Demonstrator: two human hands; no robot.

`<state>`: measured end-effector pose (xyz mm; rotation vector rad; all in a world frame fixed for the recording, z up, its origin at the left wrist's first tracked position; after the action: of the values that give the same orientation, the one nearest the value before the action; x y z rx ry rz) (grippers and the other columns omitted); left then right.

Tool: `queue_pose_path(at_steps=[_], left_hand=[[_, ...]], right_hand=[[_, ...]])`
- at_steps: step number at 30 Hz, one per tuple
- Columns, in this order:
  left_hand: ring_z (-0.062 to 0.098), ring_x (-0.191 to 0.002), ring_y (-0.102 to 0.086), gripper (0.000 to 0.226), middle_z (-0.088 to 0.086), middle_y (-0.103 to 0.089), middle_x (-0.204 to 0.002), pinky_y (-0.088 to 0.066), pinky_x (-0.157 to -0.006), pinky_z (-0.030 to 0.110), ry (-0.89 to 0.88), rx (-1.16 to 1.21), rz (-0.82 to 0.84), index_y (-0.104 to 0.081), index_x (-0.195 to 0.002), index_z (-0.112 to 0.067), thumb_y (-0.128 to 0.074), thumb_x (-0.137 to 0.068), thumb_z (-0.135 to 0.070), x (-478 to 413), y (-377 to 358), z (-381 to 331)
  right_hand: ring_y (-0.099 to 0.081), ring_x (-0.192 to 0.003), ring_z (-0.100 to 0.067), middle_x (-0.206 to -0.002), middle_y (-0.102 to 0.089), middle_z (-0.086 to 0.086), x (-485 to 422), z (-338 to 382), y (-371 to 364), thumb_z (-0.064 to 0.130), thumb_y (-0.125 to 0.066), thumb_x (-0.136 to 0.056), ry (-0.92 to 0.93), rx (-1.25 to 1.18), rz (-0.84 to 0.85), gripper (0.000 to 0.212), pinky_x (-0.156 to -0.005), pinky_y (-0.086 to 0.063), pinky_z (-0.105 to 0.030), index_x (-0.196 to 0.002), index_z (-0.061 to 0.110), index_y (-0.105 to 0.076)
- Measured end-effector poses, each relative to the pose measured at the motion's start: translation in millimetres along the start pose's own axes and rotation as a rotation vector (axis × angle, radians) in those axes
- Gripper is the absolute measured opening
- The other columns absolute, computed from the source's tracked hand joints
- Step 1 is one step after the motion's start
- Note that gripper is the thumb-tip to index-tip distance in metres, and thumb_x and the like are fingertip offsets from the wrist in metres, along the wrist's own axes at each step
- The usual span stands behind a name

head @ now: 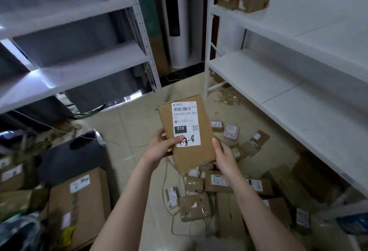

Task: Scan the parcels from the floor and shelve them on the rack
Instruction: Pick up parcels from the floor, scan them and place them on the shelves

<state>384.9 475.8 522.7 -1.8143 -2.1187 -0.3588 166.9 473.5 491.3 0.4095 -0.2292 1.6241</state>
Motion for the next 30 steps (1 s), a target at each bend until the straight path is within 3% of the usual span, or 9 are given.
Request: queue_pose_path(at_steps=[4,8,13,18,21,23,25,28,30], left_hand=[[0.016,-0.081,-0.073,0.055,0.006,-0.076,-0.107,-0.057,-0.065,0.029,-0.028,0.023,-0.025,-0.057,-0.130,-0.013,-0.082,-0.081,-0.015,-19.5,-6.2,-20.6],[0.016,-0.081,-0.074,0.052,0.007,-0.077,-0.106,-0.056,-0.062,0.026,-0.069,0.049,-0.042,-0.058,-0.128,-0.012,-0.082,-0.082,-0.015,-37.6,-19.9,-39.7],[0.017,-0.083,-0.074,0.049,0.005,-0.078,-0.104,-0.058,-0.068,0.031,-0.089,0.061,-0.028,-0.059,-0.126,-0.013,-0.081,-0.083,-0.016,-62.0,-36.6,-54.0],[0.013,-0.079,-0.074,0.048,0.003,-0.078,-0.104,-0.060,-0.072,0.031,-0.109,0.061,0.003,-0.058,-0.126,-0.012,-0.080,-0.084,-0.016,-104.9,-43.0,-74.2],[0.011,-0.079,-0.074,0.042,0.001,-0.077,-0.103,-0.061,-0.074,0.031,-0.120,0.046,0.048,-0.059,-0.120,-0.019,-0.080,-0.084,-0.017,-148.5,-35.9,-88.0],[0.009,-0.077,-0.074,0.034,0.000,-0.077,-0.100,-0.061,-0.072,0.030,-0.126,0.043,0.071,-0.059,-0.110,-0.025,-0.080,-0.085,-0.016,-183.7,-26.7,-100.1],[0.008,-0.077,-0.074,0.035,0.001,-0.076,-0.103,-0.061,-0.067,0.028,-0.134,0.037,0.101,-0.059,-0.113,-0.023,-0.079,-0.085,-0.017,-224.1,-14.5,-117.1],[0.011,-0.080,-0.074,0.046,0.005,-0.075,-0.110,-0.057,-0.060,0.024,-0.133,0.035,0.147,-0.058,-0.127,-0.016,-0.079,-0.085,-0.018,-283.3,10.3,-146.0],[0.016,-0.088,-0.074,0.043,0.005,-0.075,-0.112,-0.056,-0.063,0.026,-0.124,0.016,0.145,-0.059,-0.125,-0.021,-0.078,-0.087,-0.021,-318.7,33.0,-166.6]], right_hand=[[-0.063,-0.098,-0.004,-0.104,-0.067,0.015,-30.4,23.0,5.0,0.057,-0.044,-0.095,0.042,0.014,0.029,0.036,-0.080,-0.049,-0.021,-0.113,0.030,-0.061],[-0.061,-0.110,-0.012,-0.120,-0.067,0.006,-53.9,50.9,17.9,0.069,-0.042,-0.083,0.107,0.071,0.016,0.068,-0.099,-0.049,-0.035,-0.128,0.021,-0.060],[-0.060,-0.111,-0.013,-0.122,-0.065,0.005,-76.4,66.9,34.0,0.061,-0.043,-0.093,0.104,0.085,-0.009,0.059,-0.098,-0.046,-0.030,-0.131,0.018,-0.059],[-0.064,-0.108,-0.015,-0.116,-0.070,0.003,-112.2,81.7,40.5,0.075,-0.042,-0.076,0.107,0.077,-0.087,0.076,-0.101,-0.050,-0.044,-0.124,0.020,-0.064],[-0.067,-0.103,-0.016,-0.107,-0.073,0.005,-148.5,88.9,27.1,0.078,-0.043,-0.080,0.094,0.058,-0.098,0.058,-0.096,-0.054,-0.047,-0.109,0.033,-0.066],[-0.068,-0.095,-0.015,-0.101,-0.072,0.003,-171.8,102.2,12.9,0.062,-0.042,-0.095,0.093,0.025,-0.132,0.036,-0.085,-0.058,-0.039,-0.095,0.033,-0.063],[-0.067,-0.087,-0.015,-0.098,-0.070,-0.003,-202.4,116.2,-3.8,0.053,-0.040,-0.101,0.092,0.019,-0.200,0.032,-0.069,-0.059,-0.030,-0.088,0.031,-0.061],[-0.071,-0.092,-0.032,-0.103,-0.073,-0.009,-250.2,134.7,-44.3,0.070,-0.047,-0.090,0.127,-0.048,-0.251,0.046,-0.074,-0.060,-0.056,-0.093,0.031,-0.072],[-0.071,-0.095,-0.036,-0.105,-0.074,-0.008,-281.6,143.4,-72.5,0.073,-0.050,-0.088,0.100,-0.132,-0.294,0.052,-0.075,-0.059,-0.061,-0.101,0.029,-0.073]])
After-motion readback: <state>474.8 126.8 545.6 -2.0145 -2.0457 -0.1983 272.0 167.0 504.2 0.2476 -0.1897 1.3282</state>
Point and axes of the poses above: each hand's wrist, its own x-axis away from the middle knuckle, its own y-axis out of the back of the hand, z = x × y, the point moved 9 cm from there along -x, towards the middle knuckle
